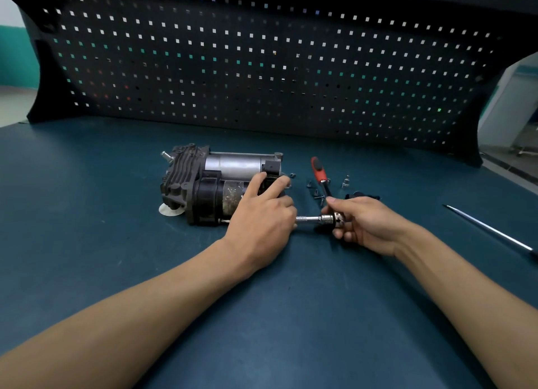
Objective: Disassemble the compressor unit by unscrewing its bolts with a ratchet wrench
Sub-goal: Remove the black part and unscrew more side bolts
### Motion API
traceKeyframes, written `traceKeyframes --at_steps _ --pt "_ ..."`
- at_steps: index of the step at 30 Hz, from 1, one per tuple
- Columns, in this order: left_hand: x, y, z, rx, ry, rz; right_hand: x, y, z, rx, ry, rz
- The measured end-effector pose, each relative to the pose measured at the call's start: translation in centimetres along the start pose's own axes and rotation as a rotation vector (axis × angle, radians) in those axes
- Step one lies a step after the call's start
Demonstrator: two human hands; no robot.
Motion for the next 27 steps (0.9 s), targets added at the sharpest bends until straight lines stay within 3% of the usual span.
traceKeyframes --at_steps 8,16,27 --pt "0.1 0.1 -0.1 -0.013 0.025 0.026 -0.7 0.2 -0.9 -0.125 -0.110 0.098" --pt "0.3 0.6 -0.1 -0.057 0.069 0.106 -1.6 1.3 -2.1 -0.221 -0.324 -0.127" --pt "0.1 1.1 0.0 -0.109 0.028 0.043 -0.9 1.0 -1.2 -0.139 -0.197 -0.089"
Point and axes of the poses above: each hand's wrist, its own z-axis towards the middle knuckle, its own y-axis out of the palm, x = y × z, the point moved 8 cm from there along z, towards the middle knuckle, and after that the axes turned 1 degree about z, right-handed, at the moved point
